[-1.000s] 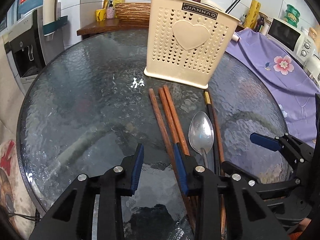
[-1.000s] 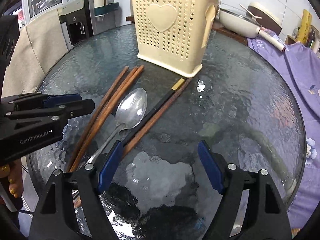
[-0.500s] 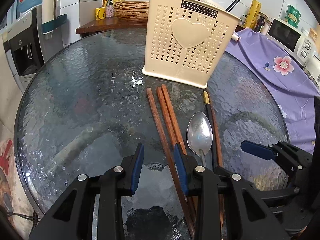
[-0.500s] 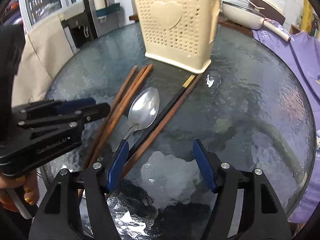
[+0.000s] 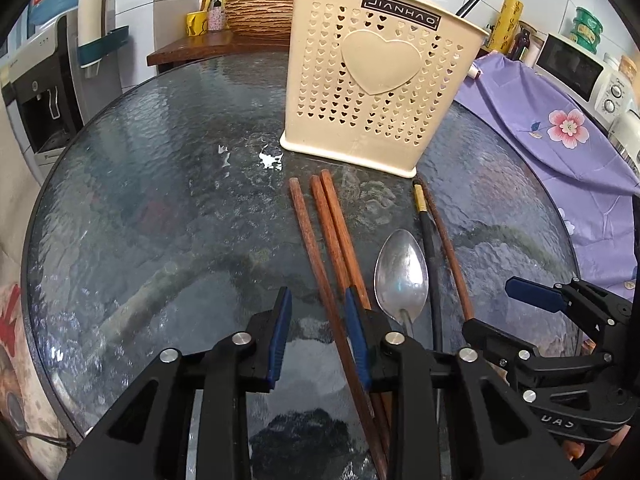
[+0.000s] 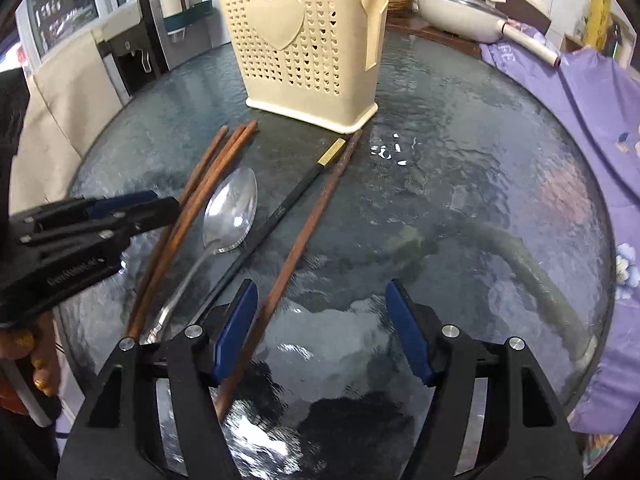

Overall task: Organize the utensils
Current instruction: 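Grasp a wooden chopstick with the left tool while the right tool grasps a black gold-tipped chopstick, then lift both chopsticks and carry them over the cream holder, then lower both chopsticks into the holder and open both tools, then move both open tools back down to the remaining utensils on the table, then grasp another wooden chopstick with the left tool while the right tool grasps a black gold-tipped chopstick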

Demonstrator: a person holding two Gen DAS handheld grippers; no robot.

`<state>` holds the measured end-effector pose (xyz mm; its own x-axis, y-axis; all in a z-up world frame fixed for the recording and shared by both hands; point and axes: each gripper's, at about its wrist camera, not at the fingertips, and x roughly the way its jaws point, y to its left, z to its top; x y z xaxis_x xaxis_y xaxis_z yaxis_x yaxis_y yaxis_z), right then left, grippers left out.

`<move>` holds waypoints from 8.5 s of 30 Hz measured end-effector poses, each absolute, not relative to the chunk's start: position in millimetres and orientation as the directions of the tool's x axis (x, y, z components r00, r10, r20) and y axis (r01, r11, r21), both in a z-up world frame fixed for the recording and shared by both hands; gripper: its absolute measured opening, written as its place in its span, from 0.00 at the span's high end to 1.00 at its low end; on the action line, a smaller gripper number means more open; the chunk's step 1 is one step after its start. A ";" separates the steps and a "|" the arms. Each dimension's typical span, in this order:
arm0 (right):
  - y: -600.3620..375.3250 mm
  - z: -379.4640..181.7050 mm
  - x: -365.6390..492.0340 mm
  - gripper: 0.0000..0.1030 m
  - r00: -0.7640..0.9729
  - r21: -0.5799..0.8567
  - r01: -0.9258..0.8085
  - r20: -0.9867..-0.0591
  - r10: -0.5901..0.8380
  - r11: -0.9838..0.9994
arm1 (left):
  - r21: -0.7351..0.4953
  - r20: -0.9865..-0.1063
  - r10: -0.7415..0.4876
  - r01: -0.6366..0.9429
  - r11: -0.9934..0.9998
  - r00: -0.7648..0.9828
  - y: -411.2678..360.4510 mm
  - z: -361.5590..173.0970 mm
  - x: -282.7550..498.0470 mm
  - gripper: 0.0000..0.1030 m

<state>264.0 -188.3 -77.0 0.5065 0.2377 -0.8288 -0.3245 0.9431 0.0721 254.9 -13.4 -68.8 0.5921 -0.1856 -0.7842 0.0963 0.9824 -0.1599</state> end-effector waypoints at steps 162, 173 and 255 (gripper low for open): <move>-184.1 144.6 383.2 0.94 0.815 0.139 -0.398 -0.400 0.419 0.907 | -0.166 -0.540 -0.162 0.084 0.983 0.826 -11.7 132.5 377.9 0.93; -186.5 121.3 385.4 0.89 0.819 0.129 -0.378 -0.416 0.396 0.917 | -0.186 -0.476 -0.176 0.097 0.978 0.862 -4.6 127.6 351.3 0.37; -161.6 -75.3 330.3 0.86 0.566 0.017 -0.332 -0.796 0.213 0.943 | -0.158 -0.788 -0.189 0.104 0.982 0.586 -18.2 -70.5 284.5 0.57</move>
<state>330.3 -161.6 -75.3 0.5664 0.2132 -0.7961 -0.3315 0.9433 0.0167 284.5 -18.2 -70.5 0.5858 -0.1887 -0.7882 0.1037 0.9820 -0.1580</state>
